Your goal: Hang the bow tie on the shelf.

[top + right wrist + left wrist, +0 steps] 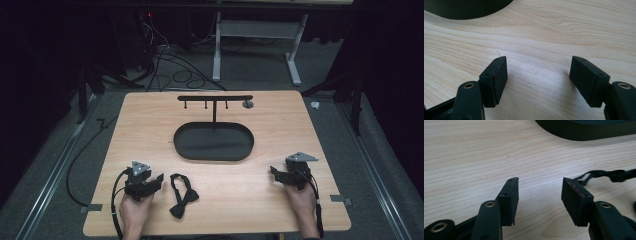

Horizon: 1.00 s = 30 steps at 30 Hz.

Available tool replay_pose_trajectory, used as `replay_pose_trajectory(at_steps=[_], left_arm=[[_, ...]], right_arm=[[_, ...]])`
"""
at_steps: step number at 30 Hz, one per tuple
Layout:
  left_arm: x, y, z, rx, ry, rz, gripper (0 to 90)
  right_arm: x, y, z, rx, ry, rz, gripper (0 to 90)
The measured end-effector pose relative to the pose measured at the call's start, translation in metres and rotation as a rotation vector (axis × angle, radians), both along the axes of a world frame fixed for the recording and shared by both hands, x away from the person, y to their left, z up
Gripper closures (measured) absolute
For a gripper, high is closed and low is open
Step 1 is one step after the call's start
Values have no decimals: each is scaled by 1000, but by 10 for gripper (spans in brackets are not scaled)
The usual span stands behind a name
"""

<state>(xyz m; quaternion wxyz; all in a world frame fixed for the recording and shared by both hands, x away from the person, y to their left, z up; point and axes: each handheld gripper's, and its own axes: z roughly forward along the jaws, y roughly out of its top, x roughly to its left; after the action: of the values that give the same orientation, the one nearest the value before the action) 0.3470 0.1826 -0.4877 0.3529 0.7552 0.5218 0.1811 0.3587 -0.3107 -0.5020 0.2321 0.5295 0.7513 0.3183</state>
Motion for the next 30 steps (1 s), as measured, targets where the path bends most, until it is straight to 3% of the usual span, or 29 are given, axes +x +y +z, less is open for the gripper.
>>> replay_pose_trajectory(at_steps=[6, 17, 26, 30], left_arm=[[-3, -10, 2, -18, 3, -46, 491], [0, -25, -2, -5, 28, -83, 522], [1, -33, -7, 44, 46, -116, 627], [-1, -37, -6, 100, 30, -119, 690]], right_arm=[[0, 0, 0, 0, 0, 0, 318], [0, 0, 0, 0, 0, 0, 318], [0, 0, 0, 0, 0, 0, 318], [0, 0, 0, 0, 0, 0, 318]])
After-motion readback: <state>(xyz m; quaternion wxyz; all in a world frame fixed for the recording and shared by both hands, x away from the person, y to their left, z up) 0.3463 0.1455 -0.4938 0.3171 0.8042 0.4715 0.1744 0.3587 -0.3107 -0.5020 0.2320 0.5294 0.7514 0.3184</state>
